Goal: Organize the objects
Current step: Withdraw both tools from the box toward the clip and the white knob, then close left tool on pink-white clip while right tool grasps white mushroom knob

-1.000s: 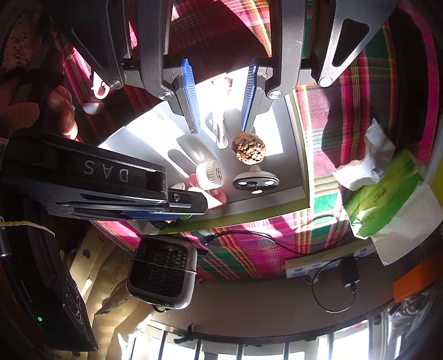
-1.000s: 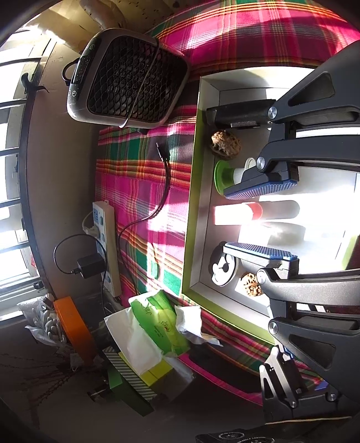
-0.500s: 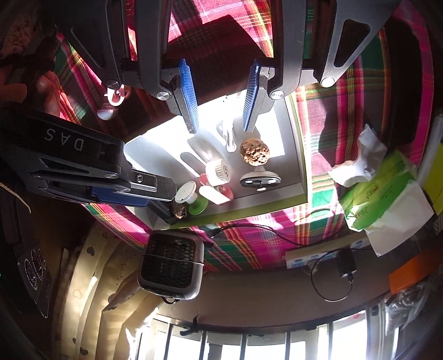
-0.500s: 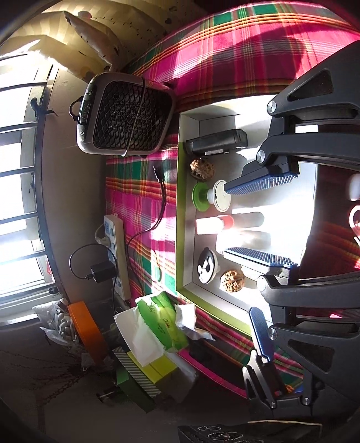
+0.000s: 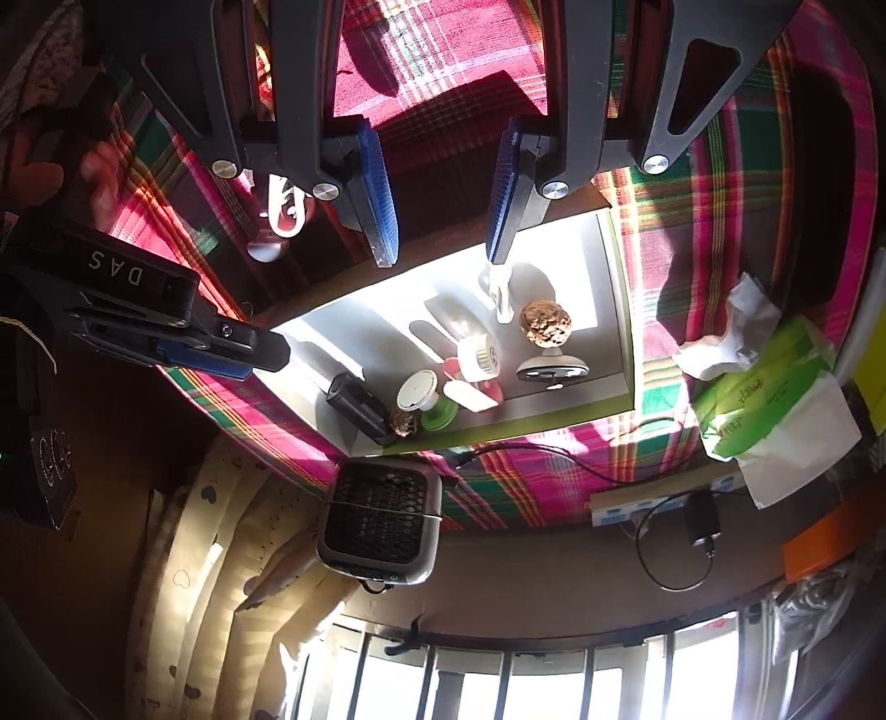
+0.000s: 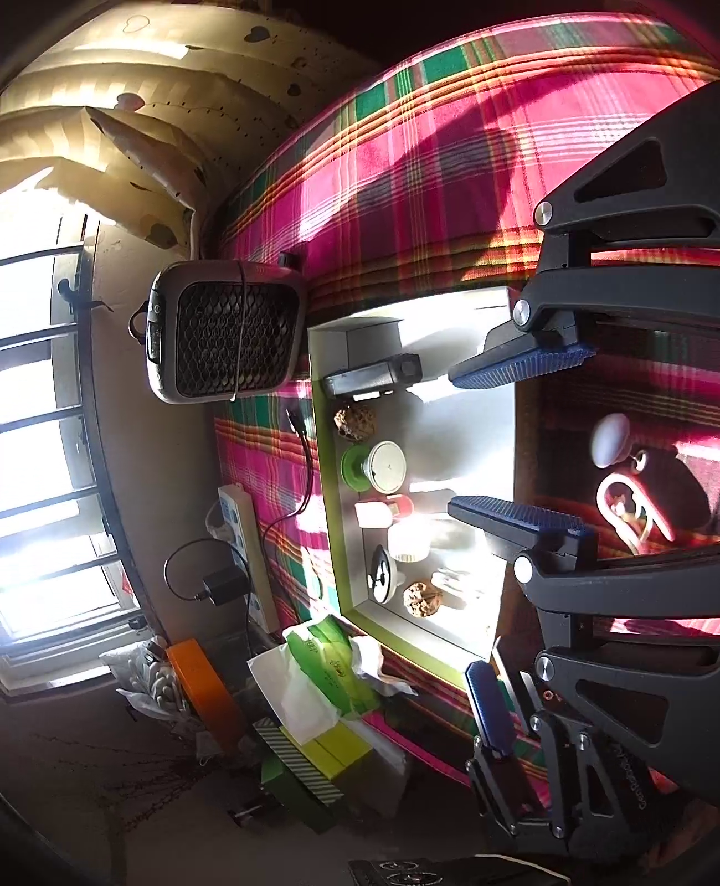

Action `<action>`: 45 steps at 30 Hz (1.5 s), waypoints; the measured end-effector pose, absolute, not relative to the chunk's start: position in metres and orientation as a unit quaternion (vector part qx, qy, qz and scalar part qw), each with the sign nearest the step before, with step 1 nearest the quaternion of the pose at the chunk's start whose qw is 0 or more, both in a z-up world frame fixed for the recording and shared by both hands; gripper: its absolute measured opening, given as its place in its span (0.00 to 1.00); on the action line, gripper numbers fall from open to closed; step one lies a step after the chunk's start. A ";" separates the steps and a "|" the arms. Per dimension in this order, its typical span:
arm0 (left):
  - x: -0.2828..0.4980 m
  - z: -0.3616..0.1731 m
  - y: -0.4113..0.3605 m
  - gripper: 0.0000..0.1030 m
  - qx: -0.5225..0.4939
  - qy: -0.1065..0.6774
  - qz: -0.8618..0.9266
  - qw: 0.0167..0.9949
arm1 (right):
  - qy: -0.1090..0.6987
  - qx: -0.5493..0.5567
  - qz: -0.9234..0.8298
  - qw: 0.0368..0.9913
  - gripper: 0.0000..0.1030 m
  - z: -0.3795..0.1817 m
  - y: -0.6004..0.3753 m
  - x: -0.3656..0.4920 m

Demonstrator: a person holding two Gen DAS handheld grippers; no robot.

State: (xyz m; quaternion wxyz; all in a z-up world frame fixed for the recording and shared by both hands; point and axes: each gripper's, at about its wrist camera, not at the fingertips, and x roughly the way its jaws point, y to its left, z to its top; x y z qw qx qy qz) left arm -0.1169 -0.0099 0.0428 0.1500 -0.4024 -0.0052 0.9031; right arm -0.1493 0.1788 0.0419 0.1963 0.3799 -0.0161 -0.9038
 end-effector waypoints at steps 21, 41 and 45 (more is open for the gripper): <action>-0.094 0.013 0.045 0.36 -0.442 0.021 0.859 0.260 | -0.018 0.390 -0.907 0.160 0.40 0.017 0.217 -0.119; -0.109 0.005 0.055 0.35 -0.447 0.028 0.861 0.241 | -0.025 0.395 -0.904 0.160 0.40 0.013 0.223 -0.118; -0.110 0.005 0.055 0.23 -0.445 0.034 0.865 0.229 | -0.023 0.398 -0.903 0.162 0.40 0.011 0.221 -0.118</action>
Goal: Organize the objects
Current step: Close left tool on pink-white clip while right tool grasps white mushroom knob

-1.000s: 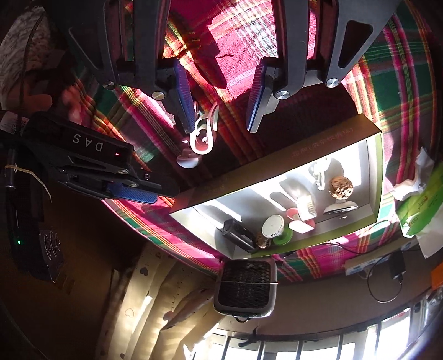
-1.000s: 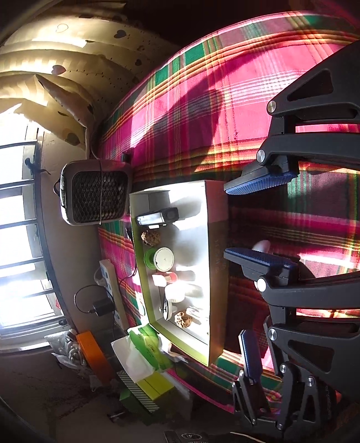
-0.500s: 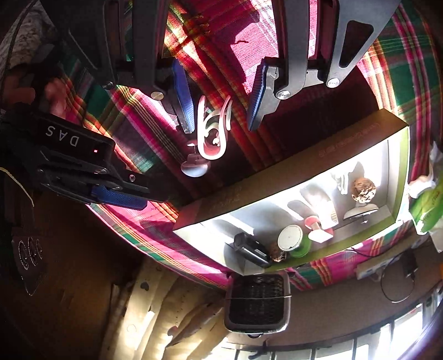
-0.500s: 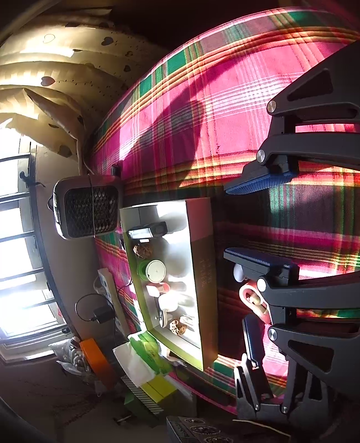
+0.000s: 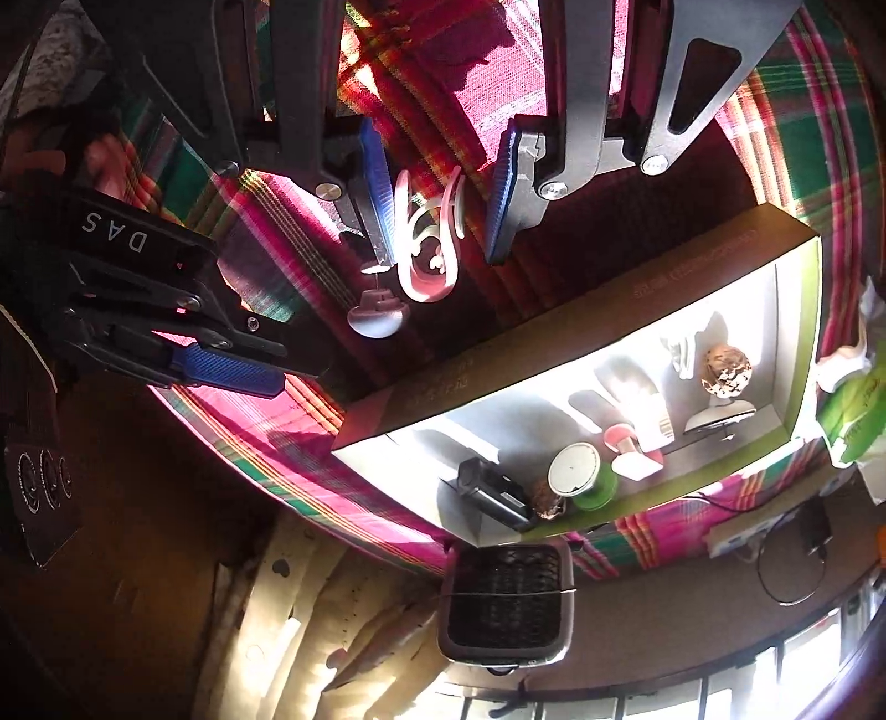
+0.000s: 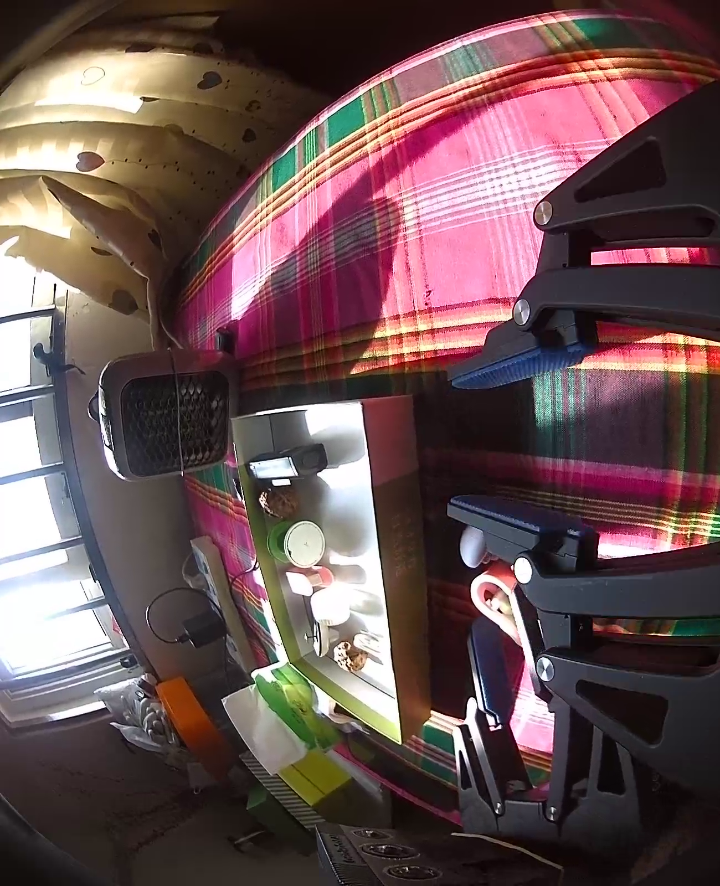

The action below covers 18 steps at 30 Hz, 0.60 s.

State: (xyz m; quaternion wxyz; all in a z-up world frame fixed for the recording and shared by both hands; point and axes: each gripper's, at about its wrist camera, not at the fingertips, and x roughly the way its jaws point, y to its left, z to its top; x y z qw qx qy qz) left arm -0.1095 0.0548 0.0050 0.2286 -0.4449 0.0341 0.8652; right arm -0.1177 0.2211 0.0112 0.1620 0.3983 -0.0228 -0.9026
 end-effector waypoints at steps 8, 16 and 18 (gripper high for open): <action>-0.109 0.004 0.049 0.21 -0.445 0.027 0.866 0.226 | -0.021 0.401 -0.901 0.163 0.40 0.011 0.217 -0.117; -0.105 0.005 0.035 0.21 -0.444 0.015 0.871 0.211 | -0.017 0.400 -0.900 0.175 0.41 0.012 0.207 -0.113; -0.105 0.005 0.030 0.21 -0.444 0.009 0.872 0.206 | -0.017 0.400 -0.898 0.185 0.40 0.011 0.201 -0.112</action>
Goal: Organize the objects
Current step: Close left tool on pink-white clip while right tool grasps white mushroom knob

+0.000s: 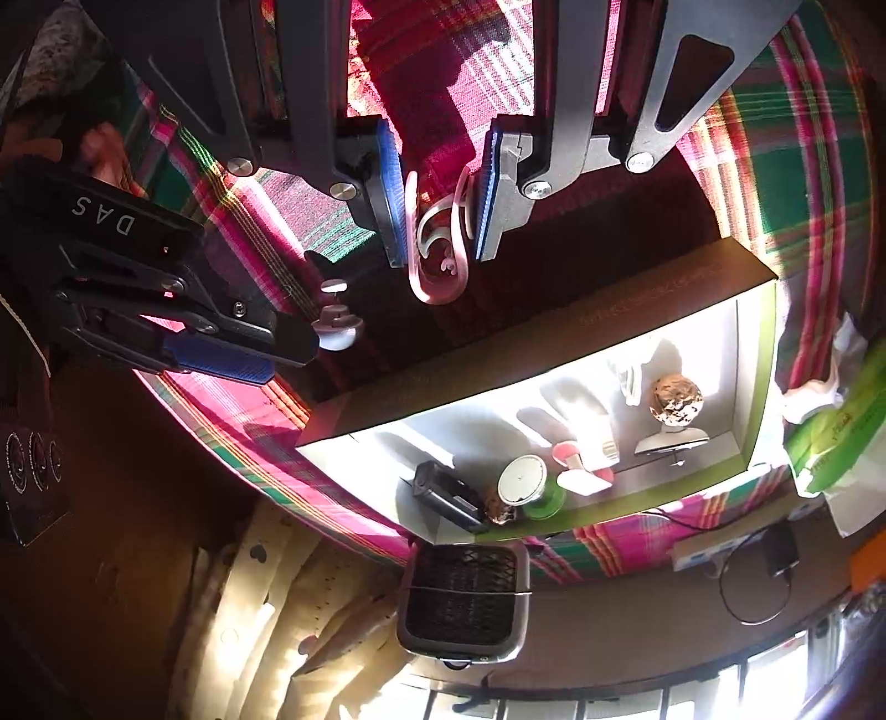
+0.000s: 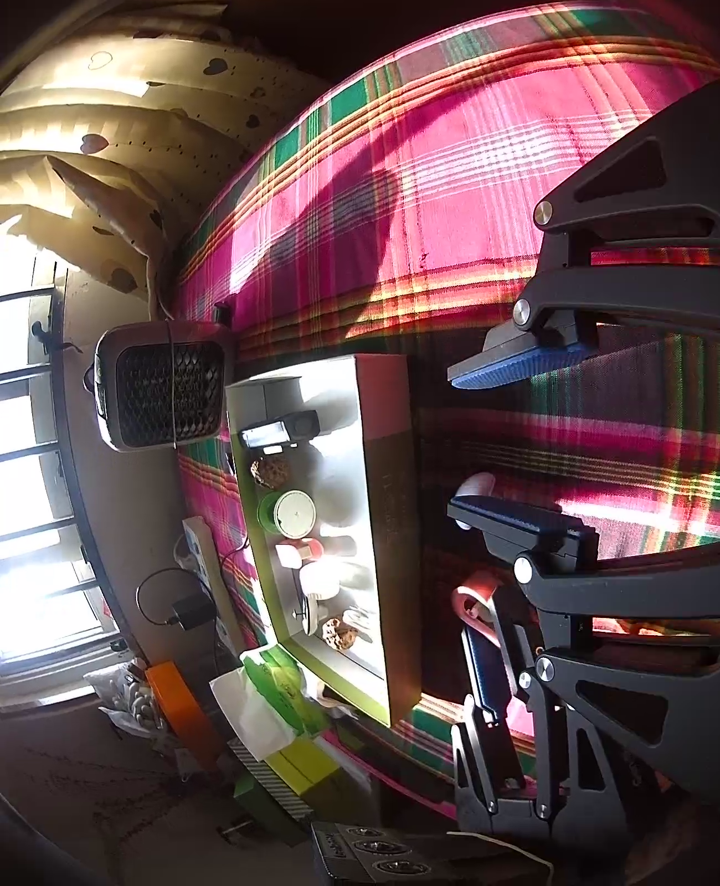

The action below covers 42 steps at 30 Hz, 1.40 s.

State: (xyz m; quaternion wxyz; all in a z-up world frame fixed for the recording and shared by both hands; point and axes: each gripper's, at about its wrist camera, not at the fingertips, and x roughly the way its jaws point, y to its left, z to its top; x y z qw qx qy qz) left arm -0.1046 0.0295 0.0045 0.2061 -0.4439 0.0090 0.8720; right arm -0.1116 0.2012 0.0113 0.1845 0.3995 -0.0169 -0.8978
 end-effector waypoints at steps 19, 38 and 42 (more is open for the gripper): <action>-0.107 0.003 0.013 0.21 -0.442 -0.010 0.876 0.191 | 0.019 0.429 -0.885 0.181 0.41 -0.003 0.173 -0.121; -0.107 0.002 0.013 0.21 -0.441 -0.011 0.877 0.190 | 0.027 0.428 -0.886 0.173 0.33 -0.003 0.172 -0.120; -0.107 0.002 0.013 0.21 -0.441 -0.012 0.877 0.191 | 0.026 0.428 -0.886 0.176 0.24 -0.002 0.172 -0.120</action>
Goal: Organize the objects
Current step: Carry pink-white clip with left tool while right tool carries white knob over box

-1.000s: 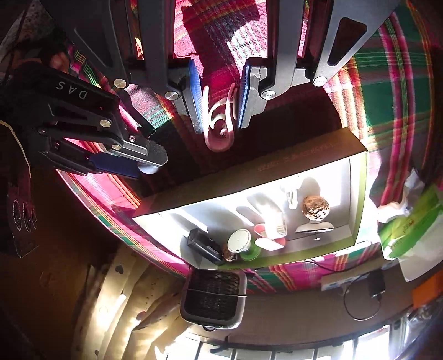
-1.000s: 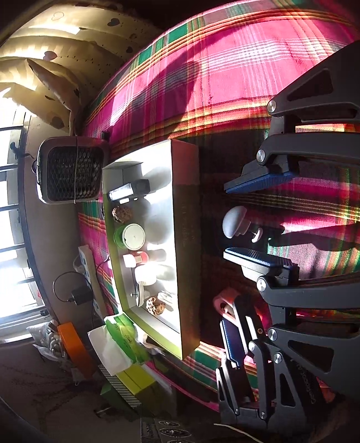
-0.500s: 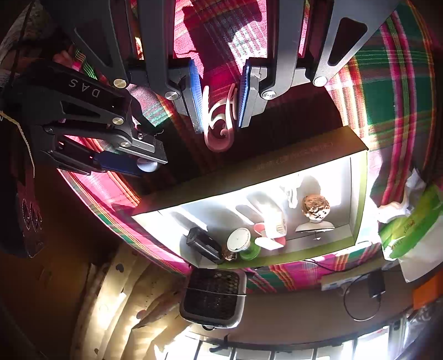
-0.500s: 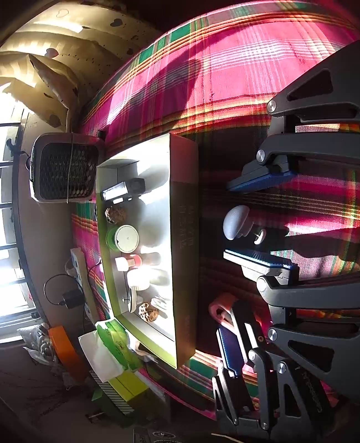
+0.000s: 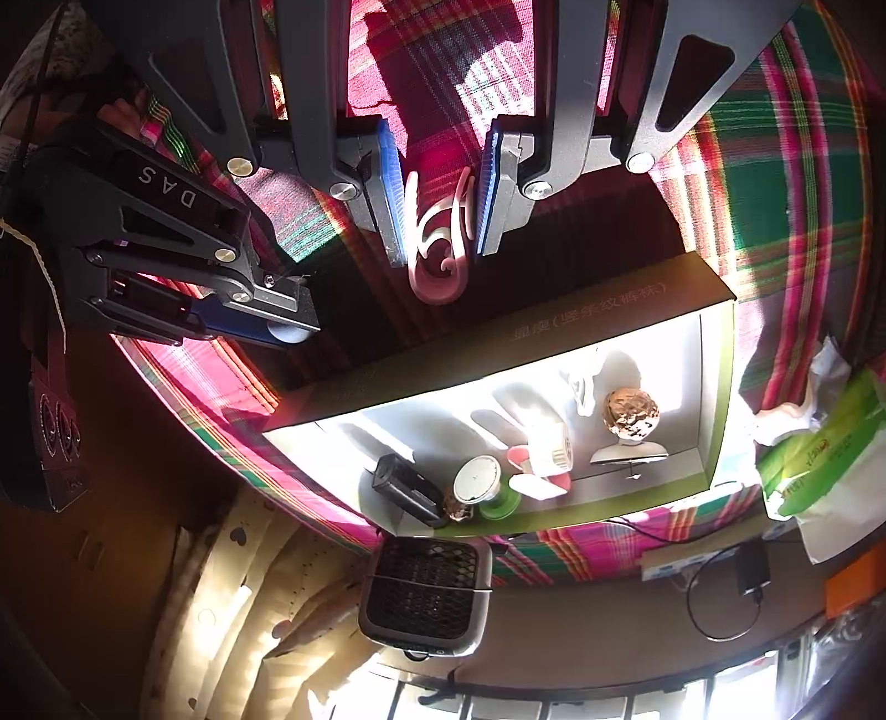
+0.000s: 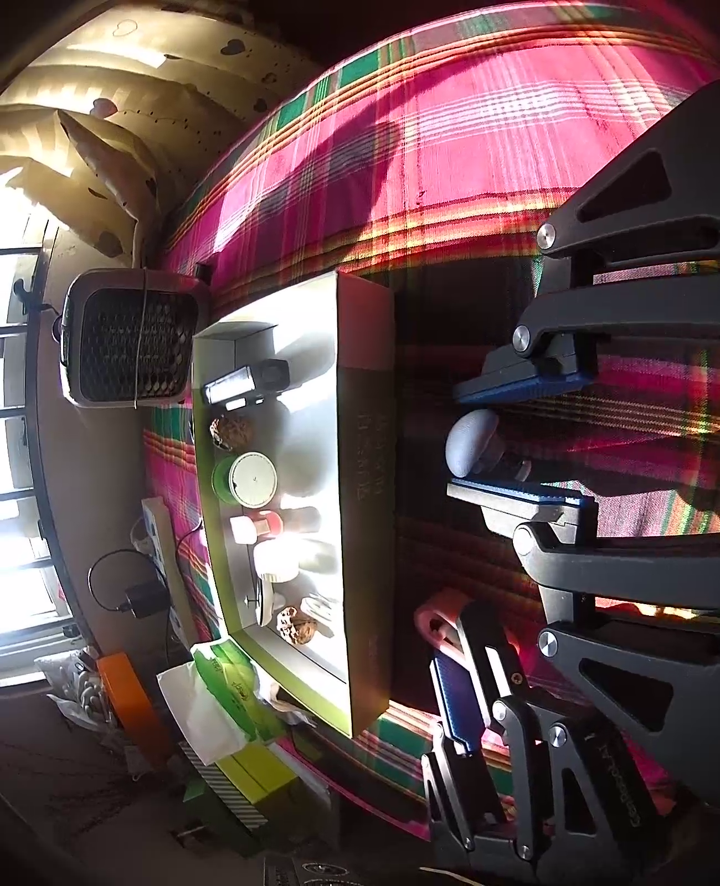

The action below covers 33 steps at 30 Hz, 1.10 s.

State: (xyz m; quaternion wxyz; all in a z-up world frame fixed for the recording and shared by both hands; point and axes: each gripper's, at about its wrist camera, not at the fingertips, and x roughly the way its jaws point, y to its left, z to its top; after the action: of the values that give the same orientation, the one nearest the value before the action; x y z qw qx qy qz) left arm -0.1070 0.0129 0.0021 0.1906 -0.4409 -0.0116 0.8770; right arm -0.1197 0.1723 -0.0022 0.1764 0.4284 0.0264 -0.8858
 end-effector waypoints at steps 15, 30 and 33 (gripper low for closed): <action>-0.107 0.002 0.013 0.21 -0.441 -0.011 0.877 0.190 | 0.025 0.428 -0.886 0.178 0.24 -0.002 0.173 -0.121; -0.108 0.004 0.011 0.20 -0.439 -0.006 0.879 0.187 | 0.018 0.424 -0.886 0.186 0.24 0.000 0.174 -0.118; -0.106 0.007 0.012 0.20 -0.436 -0.001 0.880 0.187 | 0.015 0.421 -0.887 0.189 0.24 0.001 0.175 -0.117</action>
State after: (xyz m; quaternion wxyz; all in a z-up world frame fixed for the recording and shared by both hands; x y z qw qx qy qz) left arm -0.1064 0.0122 0.0073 0.1868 -0.4358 -0.0011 0.8805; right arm -0.1168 0.1746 0.0009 0.1891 0.4213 0.0151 -0.8868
